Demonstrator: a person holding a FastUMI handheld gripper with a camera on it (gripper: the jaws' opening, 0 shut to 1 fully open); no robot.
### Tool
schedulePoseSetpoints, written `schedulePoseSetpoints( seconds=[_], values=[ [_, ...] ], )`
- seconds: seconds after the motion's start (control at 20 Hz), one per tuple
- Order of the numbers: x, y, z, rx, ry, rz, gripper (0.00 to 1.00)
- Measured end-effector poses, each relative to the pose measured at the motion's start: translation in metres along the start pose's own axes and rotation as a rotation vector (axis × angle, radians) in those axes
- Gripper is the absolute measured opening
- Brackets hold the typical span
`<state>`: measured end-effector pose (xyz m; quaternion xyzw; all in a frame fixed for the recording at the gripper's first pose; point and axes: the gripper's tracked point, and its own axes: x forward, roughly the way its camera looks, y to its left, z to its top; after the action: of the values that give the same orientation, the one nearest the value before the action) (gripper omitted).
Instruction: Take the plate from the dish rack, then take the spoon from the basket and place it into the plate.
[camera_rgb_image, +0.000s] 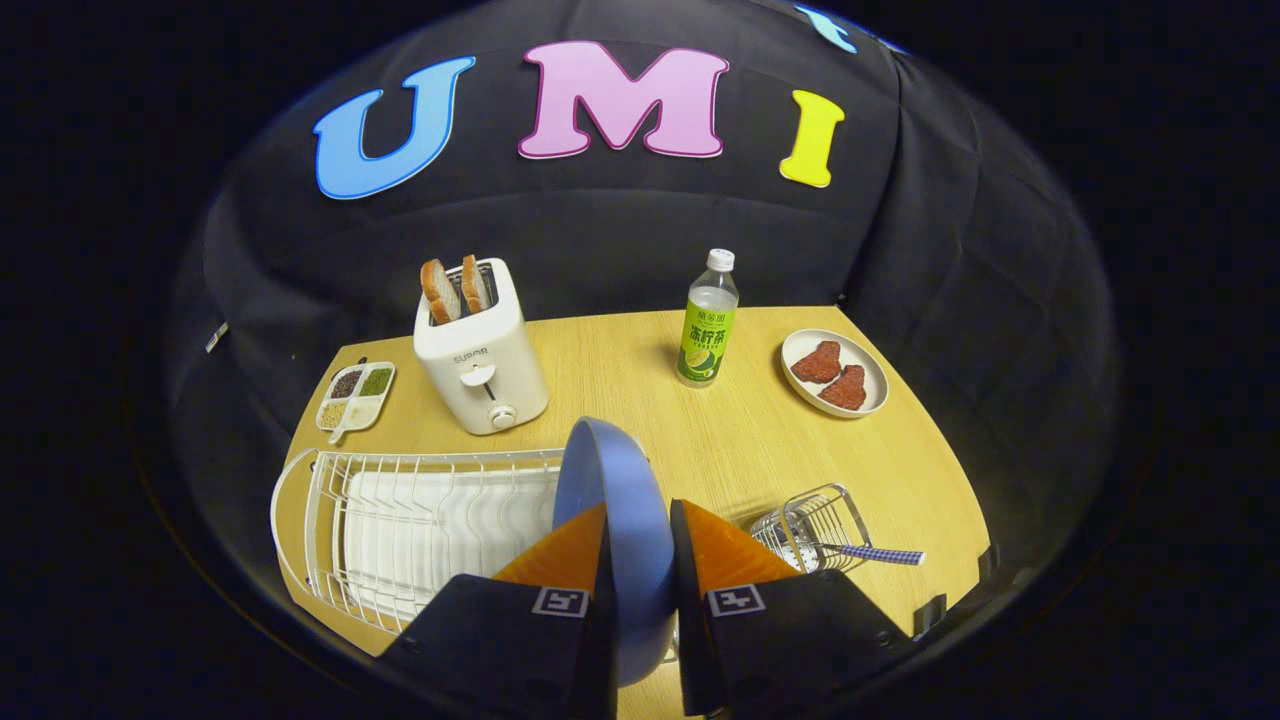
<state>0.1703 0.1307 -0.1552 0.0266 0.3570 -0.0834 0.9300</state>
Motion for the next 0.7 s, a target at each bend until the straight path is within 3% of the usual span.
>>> schedulePoseSetpoints(
  seconds=[0.5, 0.7],
  values=[
    [-0.009, 0.005, 0.043, -0.232, -0.214, -0.059, 0.24],
    [-0.003, 0.002, 0.024, -0.152, -0.124, 0.005, 0.21]
  ],
)
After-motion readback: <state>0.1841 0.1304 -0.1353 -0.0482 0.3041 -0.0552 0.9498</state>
